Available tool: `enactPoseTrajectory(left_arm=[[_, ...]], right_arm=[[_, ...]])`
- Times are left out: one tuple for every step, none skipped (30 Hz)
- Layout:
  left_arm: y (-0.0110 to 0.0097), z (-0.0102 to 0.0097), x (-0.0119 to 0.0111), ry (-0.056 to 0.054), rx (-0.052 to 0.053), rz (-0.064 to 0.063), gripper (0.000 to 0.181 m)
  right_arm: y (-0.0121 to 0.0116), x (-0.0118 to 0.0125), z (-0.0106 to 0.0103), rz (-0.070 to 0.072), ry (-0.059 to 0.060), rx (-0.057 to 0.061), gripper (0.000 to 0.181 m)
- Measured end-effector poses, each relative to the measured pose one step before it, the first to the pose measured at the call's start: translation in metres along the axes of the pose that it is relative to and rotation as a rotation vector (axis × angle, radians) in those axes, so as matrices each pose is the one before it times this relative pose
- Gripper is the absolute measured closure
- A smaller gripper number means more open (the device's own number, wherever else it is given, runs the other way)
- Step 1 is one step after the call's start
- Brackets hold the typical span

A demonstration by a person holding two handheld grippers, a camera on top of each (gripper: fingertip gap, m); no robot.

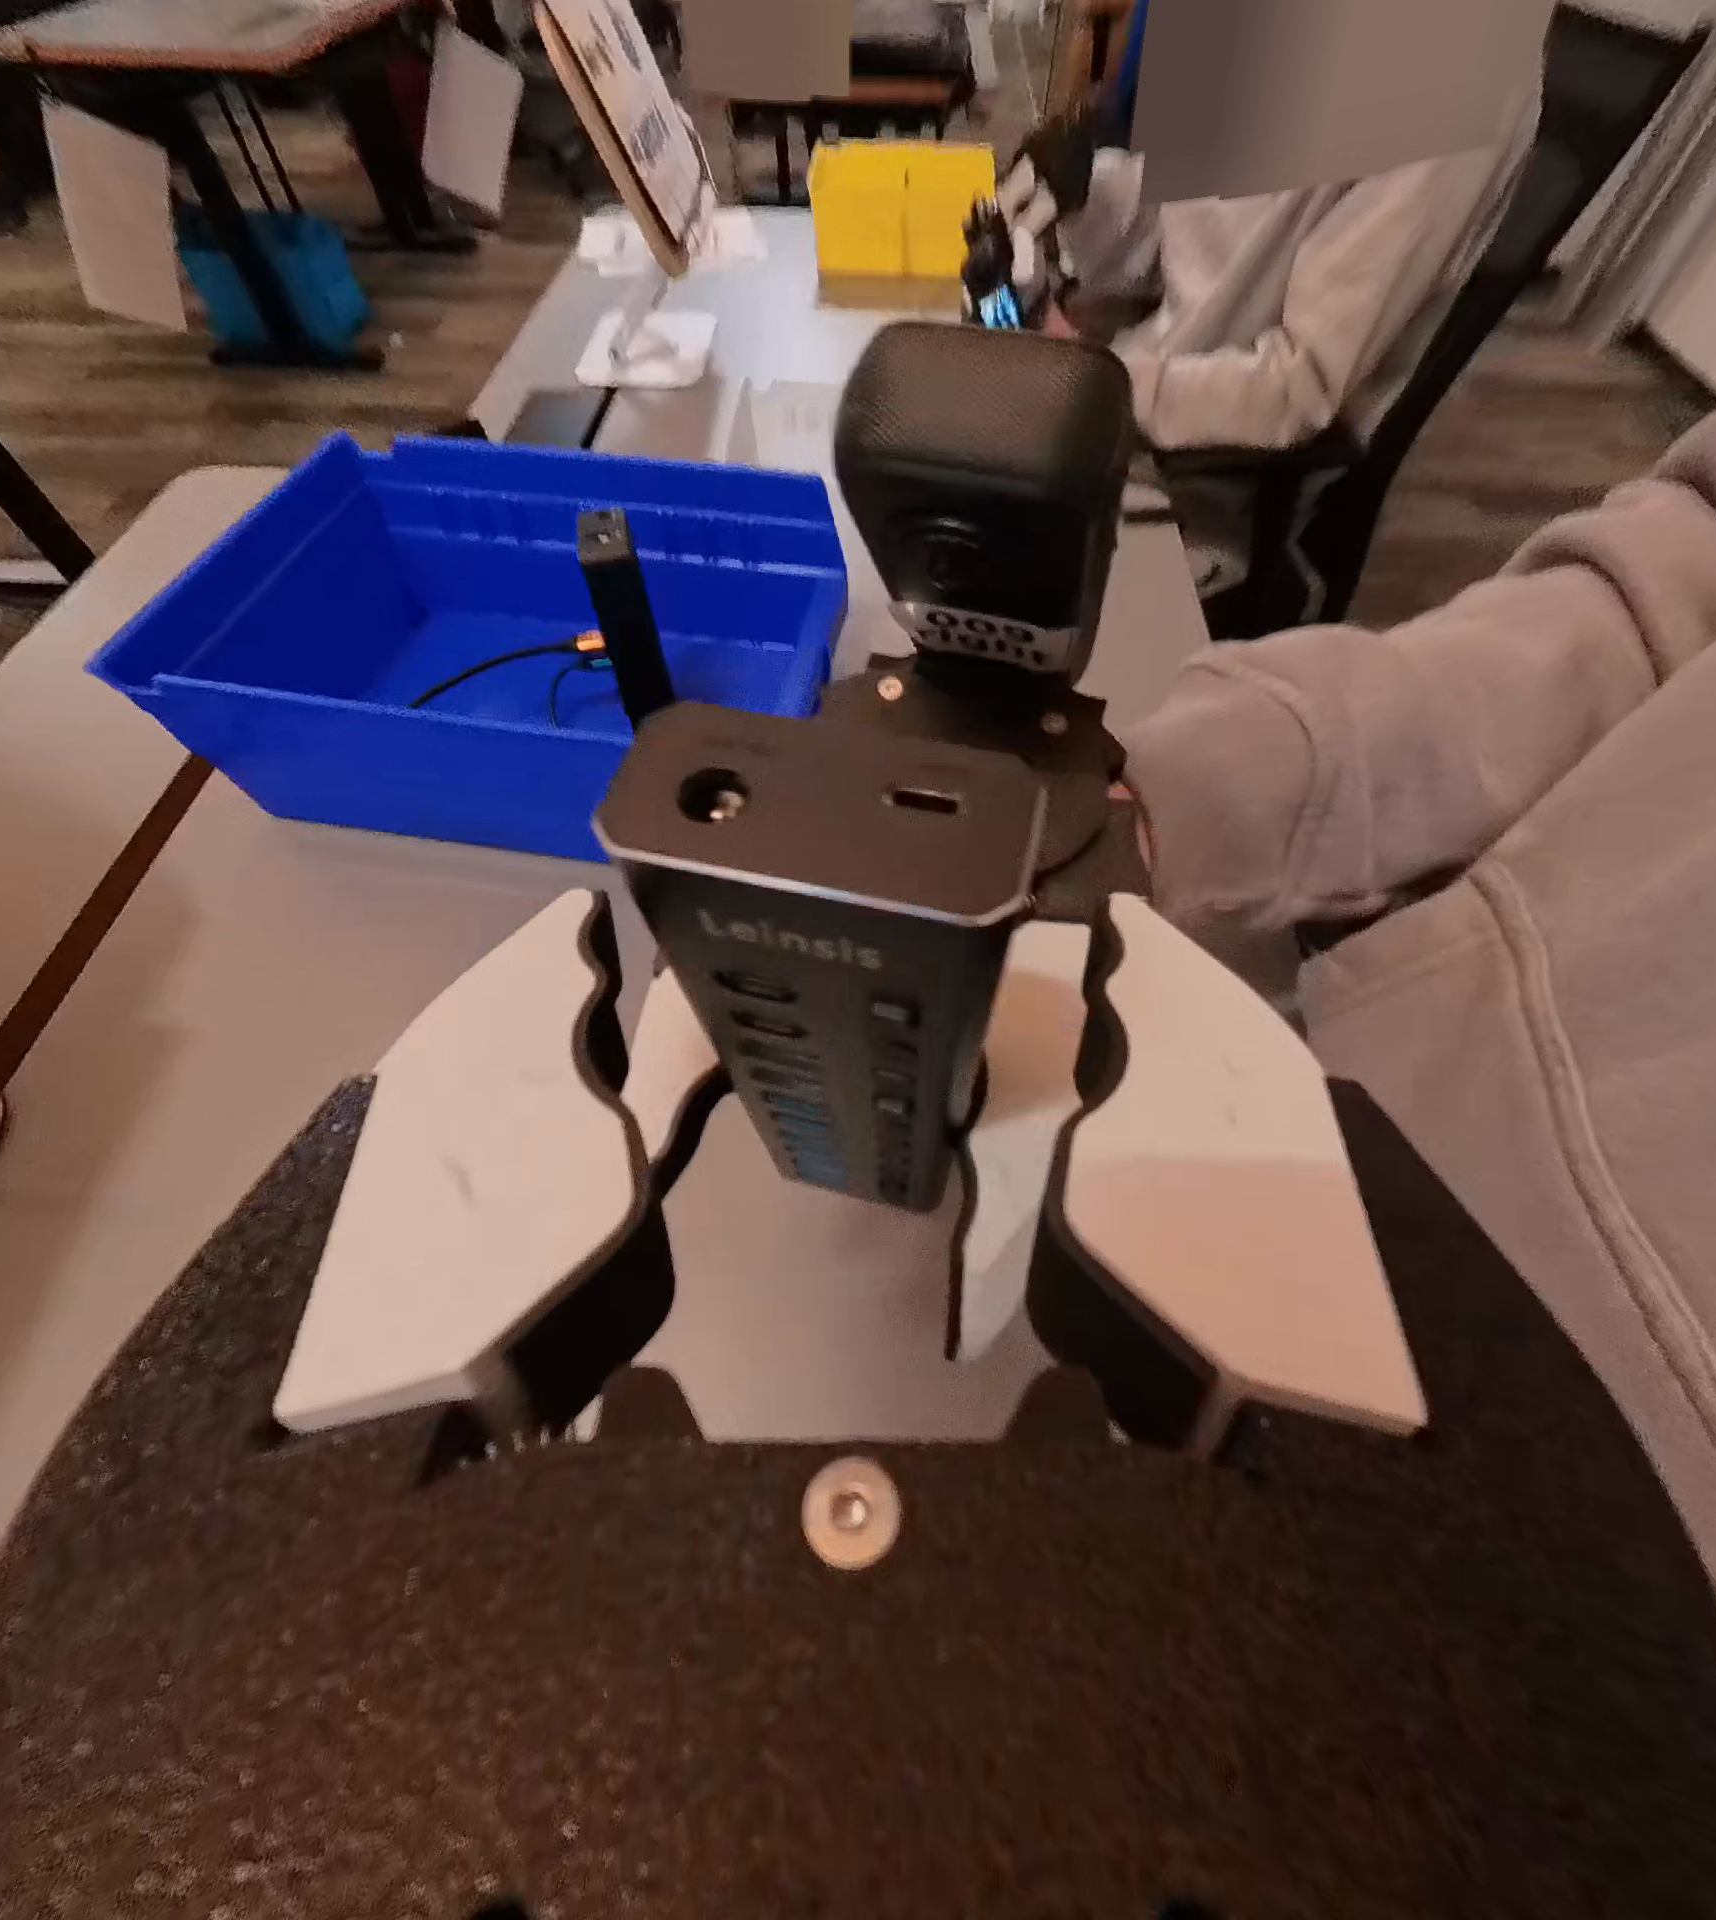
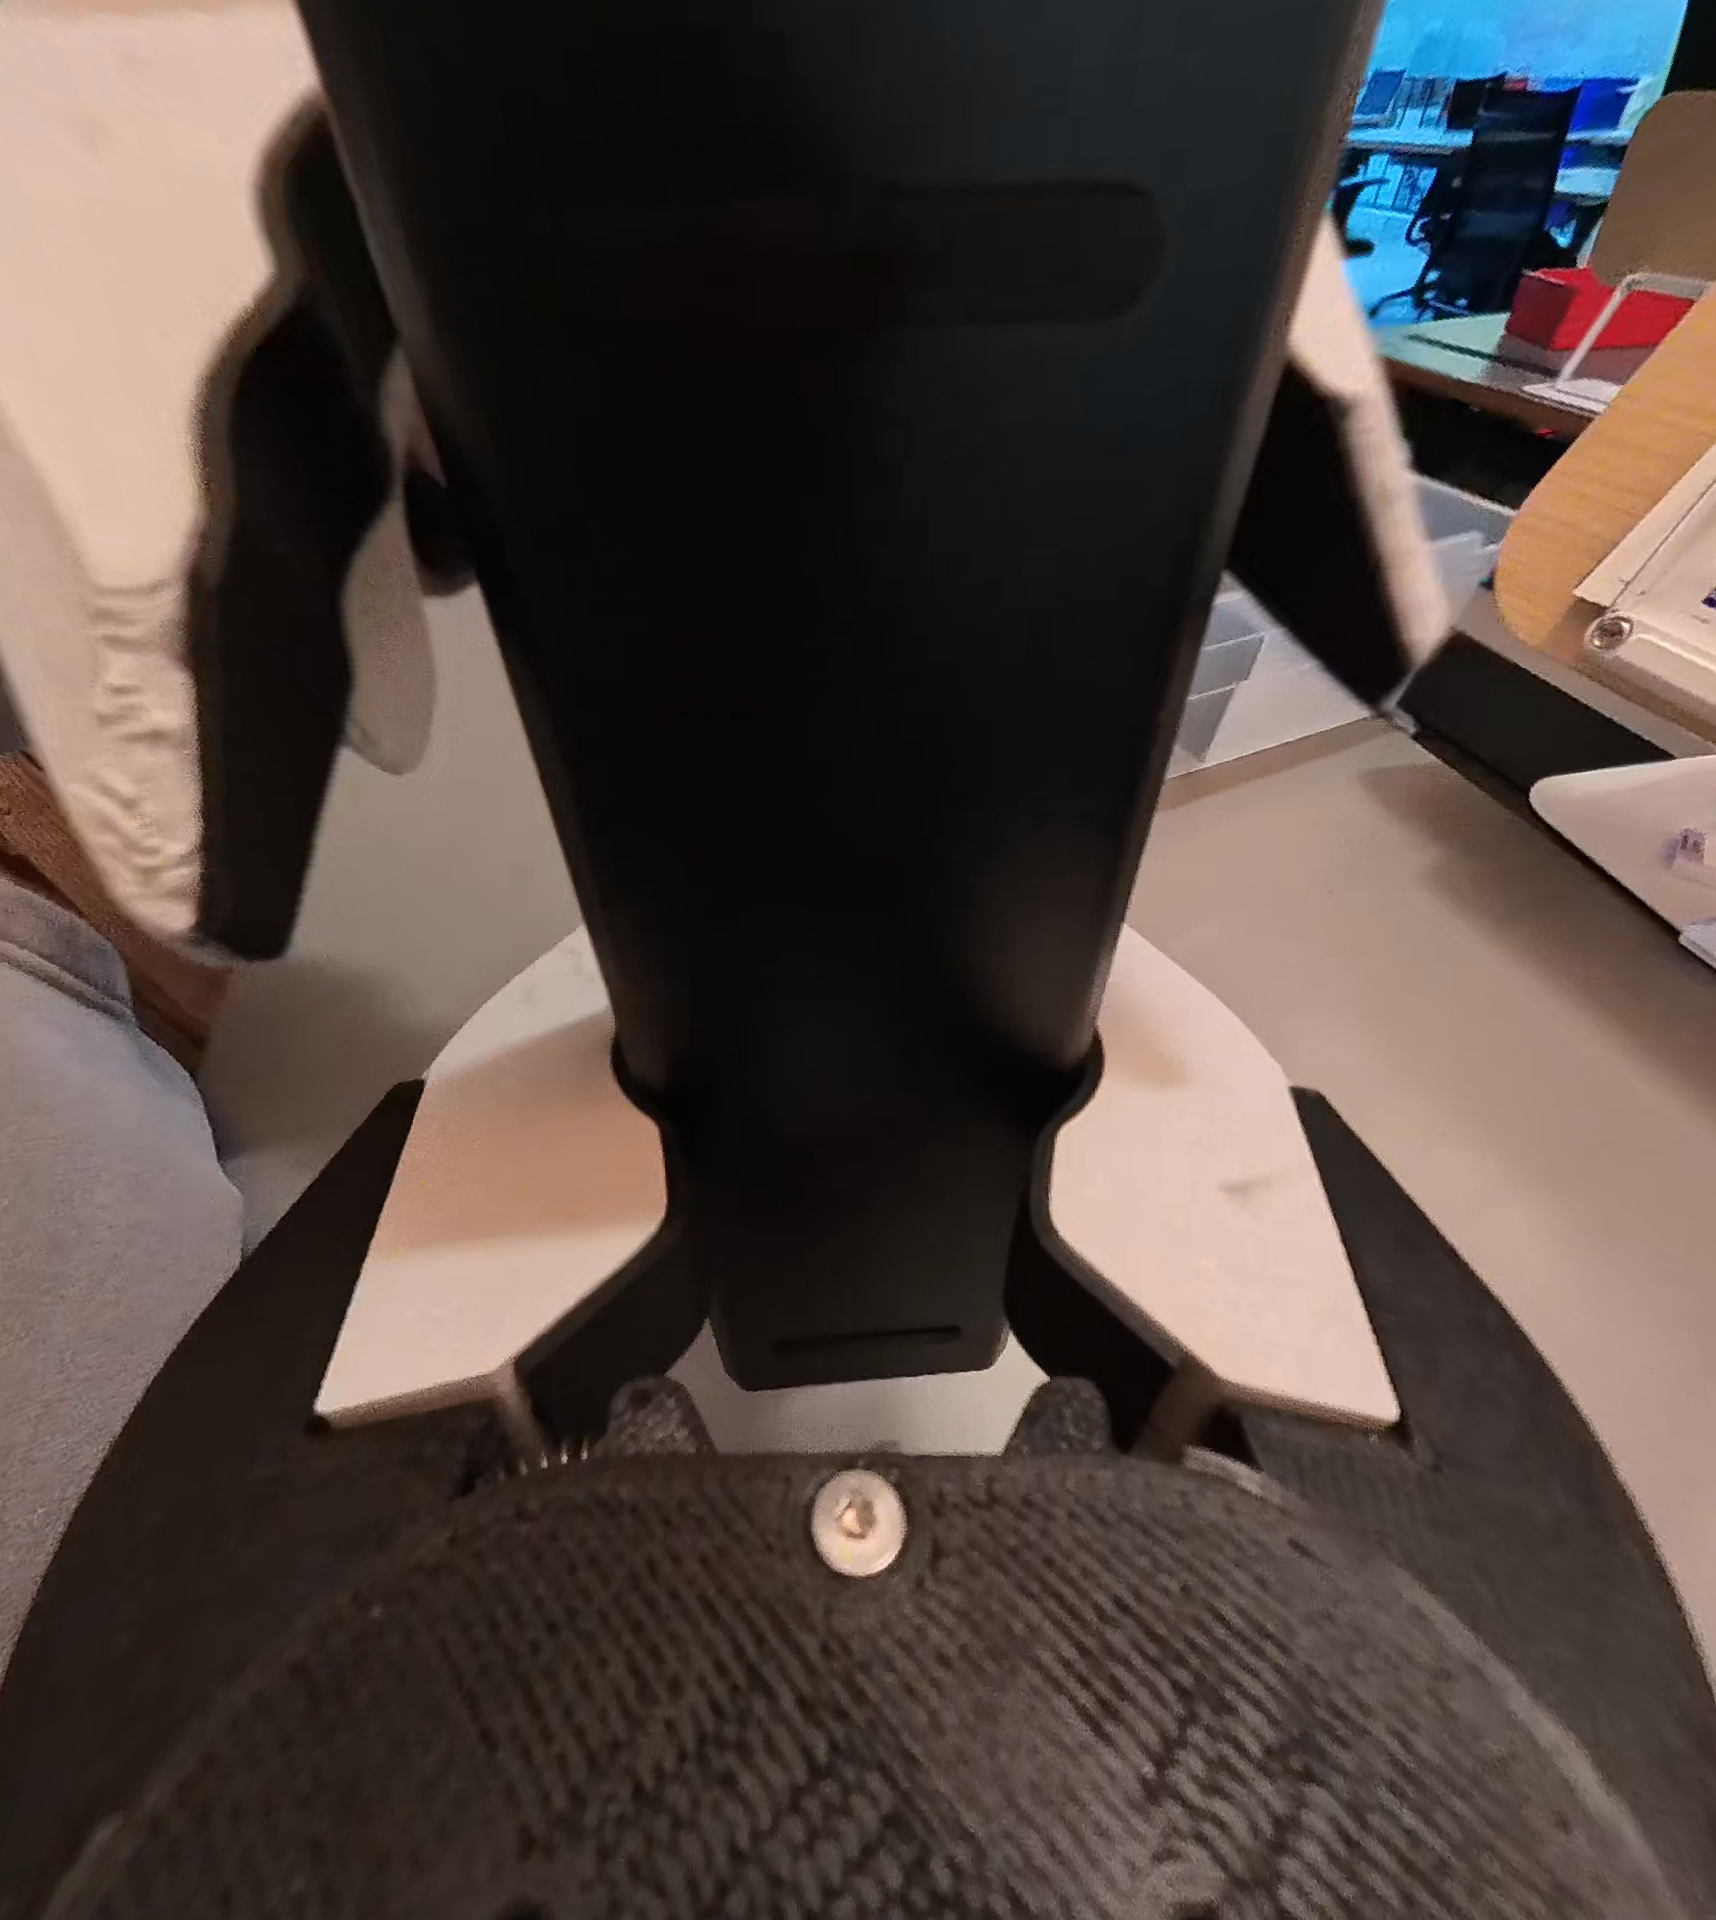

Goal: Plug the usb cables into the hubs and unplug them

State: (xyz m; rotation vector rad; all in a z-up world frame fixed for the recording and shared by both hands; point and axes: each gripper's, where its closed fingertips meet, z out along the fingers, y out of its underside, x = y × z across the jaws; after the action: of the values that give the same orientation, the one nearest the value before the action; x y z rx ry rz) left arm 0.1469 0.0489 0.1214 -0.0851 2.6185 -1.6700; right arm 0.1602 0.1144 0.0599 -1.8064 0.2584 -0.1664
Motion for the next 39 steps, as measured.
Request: enactPoseTrajectory(left_arm=[[-0.00008, -0.00015, 0.00096, -0.0052, -0.0228, 0.0102, 0.097], [-0.00127, -0.00027, -0.00034, -0.014, -0.0117, 0.0115, 0.097], [-0.00104, -0.00041, -0.00014, -0.011, -0.0093, 0.0119, 0.098], [-0.00087, -0.00034, -0.00148, -0.0157, -0.0065, 0.0063, 0.1], [-0.00107, 0.00005, -0.00207, -0.0165, -0.0001, 0.0031, 0.106], [-0.00065, 0.00035, -0.00017, -0.0003, 0.0046, 0.009, 0.114], [0.00035, 0.00037, -0.00038, 0.0007, 0.0018, 0.0015, 0.118], [0.00041, 0.00021, -0.00062, 0.0042, 0.0024, -0.013, 0.118], [-0.00054, 0.0, -0.00019, 0.0091, 0.0133, -0.0134, 0.119], [-0.00144, -0.00019, -0.00026, 0.0083, 0.0284, -0.0056, 0.119], [-0.00127, -0.00004, -0.00016, 0.0096, 0.0316, -0.009, 0.119], [-0.00102, -0.0003, -0.00014, 0.006, 0.0257, -0.0142, 0.119], [-0.001, -0.00027, 0.00042, 0.0026, 0.016, -0.0031, 0.119], [-0.00018, -0.0002, 0.00211, 0.0076, 0.0013, 0.0135, 0.119], [-0.00011, 0.00027, 0.00231, 0.0061, -0.0056, 0.0146, 0.119], [-0.00069, 0.00074, 0.00099, -0.0039, -0.002, 0.0092, 0.12], [-0.00025, 0.00063, 0.00029, -0.0056, -0.0018, 0.0118, 0.12], [0.00028, 0.00041, 0.00004, -0.0042, -0.003, 0.0107, 0.12], [0.00052, 0.00013, -0.00104, -0.0067, -0.0014, 0.0029, 0.12], [0.00018, -0.00005, -0.00106, -0.005, 0.003, -0.0028, 0.12], [0.00008, -0.00042, -0.0005, 0.0002, 0.0065, -0.0019, 0.12], [0.00047, -0.00044, -0.00019, 0.0037, 0.004, -0.0052, 0.12], [0.00097, -0.00046, 0.00003, 0.0064, 0.0003, -0.0073, 0.12], [0.00107, -0.00063, 0.00031, 0.0079, -0.0003, -0.0045, 0.12], [0.00073, -0.00051, 0.00046, 0.0071, 0.0002, -0.0038, 0.12], [0.00087, -0.00053, -0.00002, 0.003, -0.0031, -0.0058, 0.12], [0.00083, -0.00012, -0.0005, -0.0022, -0.0042, -0.0135, 0.119], [0.00008, 0.00005, -0.00058, -0.0049, 0.0023, -0.0137, 0.119], [0.00018, 0.00012, -0.00041, -0.0057, 0.003, -0.0064, 0.119], [0.00138, 0.00019, -0.00006, -0.002, -0.0027, -0.0028, 0.119], [0.0022, 0.00014, 0.00022, 0.0002, -0.0074, 0.0004, 0.119], [0.00214, 0.00003, 0.00004, -0.0007, -0.0074, -0.0004, 0.119], [0.00157, -0.00022, 0.00003, -0.002, -0.004, 0.0012, 0.119], [0.00172, -0.00062, -0.00023, -0.0024, -0.006, 0.0024, 0.119], [0.00212, -0.00065, -0.00045, -0.0009, -0.0109, -0.0053, 0.119], [0.00086, -0.00062, -0.00017, 0.0022, -0.0016, -0.0072, 0.119], [-0.00133, -0.00082, 0.00047, 0.0036, 0.0145, 0.0004, 0.119], [-0.0019, -0.00091, 0.00063, 0.0028, 0.017, 0.0052, 0.119], [-0.00115, -0.00108, 0.00067, -0.0007, 0.0079, 0.0201, 0.12]], right_arm=[[0.00002, 0.00073, -0.0005, -0.0016, 0.0015, 0.0064, 0.108], [0.00007, -0.00003, -0.00016, 0.0021, -0.0028, 0.0043, 0.108], [0.00013, 0.00012, 0.00017, 0.0074, 0.0006, 0.0029, 0.108], [0.00032, -0.00055, 0.00005, 0.0039, -0.0024, 0.0007, 0.108], [0.00075, -0.00175, 0.0002, -0.0019, -0.0101, -0.0023, 0.108], [0.00094, -0.00103, 0.00033, -0.0096, -0.0002, -0.0049, 0.108], [0.00112, 0.00044, 0.00047, -0.0117, 0.01, -0.008, 0.108], [0.00091, -0.00011, 0.0001, 0.0043, -0.0024, -0.0057, 0.108], [0.00005, 0.00014, -0.00033, 0.0061, -0.0005, 0.0011, 0.108], [-0.00113, -0.00003, -0.00038, 0.01, -0.0005, 0.0043, 0.108], [-0.00131, -0.00066, -0.00008, 0.016, -0.0067, 0.0039, 0.108], [-0.00029, -0.00127, 0.00012, 0.0139, -0.0144, -0.0033, 0.108], [-0.00105, -0.00055, 0.00026, 0.0049, -0.005, 0.0038, 0.108], [-0.00111, -0.00119, 0.00026, -0.0008, -0.0045, 0.0079, 0.108], [-0.00104, -0.00294, 0.00052, -0.0012, -0.0159, 0.0069, 0.108], [-0.00218, -0.00163, 0.00048, 0.0031, -0.0063, 0.0131, 0.107], [-0.00377, -0.00018, 0.00052, 0.0126, 0.0018, 0.0242, 0.105], [-0.00354, -0.00029, 0.00064, 0.0237, -0.0052, 0.022, 0.102], [-0.00182, 0.00028, 0.00057, 0.0224, -0.0061, 0.0107, 0.1], [-0.00088, 0.00137, 0.00027, 0.0128, 0.0039, 0.0057, 0.099], [-0.00156, 0.00063, 0.0, 0.0083, 0.0032, 0.012, 0.099], [-0.00022, 0.00027, 0.00021, 0.0071, 0.0018, 0.0025, 0.099], [0.0011, 0.00006, 0.00047, -0.0009, 0.0036, -0.0091, 0.1], [0.00191, -0.0005, 0.00053, -0.0025, 0.0002, -0.0158, 0.102], [0.00185, -0.00095, 0.00061, -0.0071, -0.0035, -0.0153, 0.103], [0.00123, -0.00023, 0.0004, -0.0119, 0.0031, -0.0075, 0.104], [0.00163, -0.00077, 0.00049, 0.0039, -0.0076, -0.0111, 0.104], [0.00039, -0.00114, 0.00021, 0.008, -0.0135, 0.0, 0.105], [-0.0011, -0.00041, -0.00005, 0.0083, -0.0066, 0.016, 0.105], [0.00027, -0.00048, 0.00038, 0.0065, -0.0068, 0.0064, 0.105], [0.00227, -0.00009, 0.00082, -0.0007, -0.0009, -0.0092, 0.105], [0.00264, -0.00009, 0.00078, -0.0027, -0.0012, -0.0113, 0.105], [0.00184, 0.00038, 0.00041, -0.0045, 0.0036, -0.0079, 0.105], [0.00088, 0.00128, 0.00036, -0.003, 0.0111, -0.0023, 0.105], [0.00195, -0.00049, 0.00107, 0.0117, -0.0049, -0.0142, 0.105], [0.00264, -0.00122, 0.00188, 0.0117, -0.0133, -0.0239, 0.105], [-0.00119, -0.00086, 0.00091, -0.0029, -0.0035, 0.0078, 0.105], [-0.00194, -0.00143, 0.00054, -0.0068, -0.0094, 0.0089, 0.105], [-0.00207, 0.00106, 0.00007, -0.0286, 0.0143, 0.0085, 0.105]])
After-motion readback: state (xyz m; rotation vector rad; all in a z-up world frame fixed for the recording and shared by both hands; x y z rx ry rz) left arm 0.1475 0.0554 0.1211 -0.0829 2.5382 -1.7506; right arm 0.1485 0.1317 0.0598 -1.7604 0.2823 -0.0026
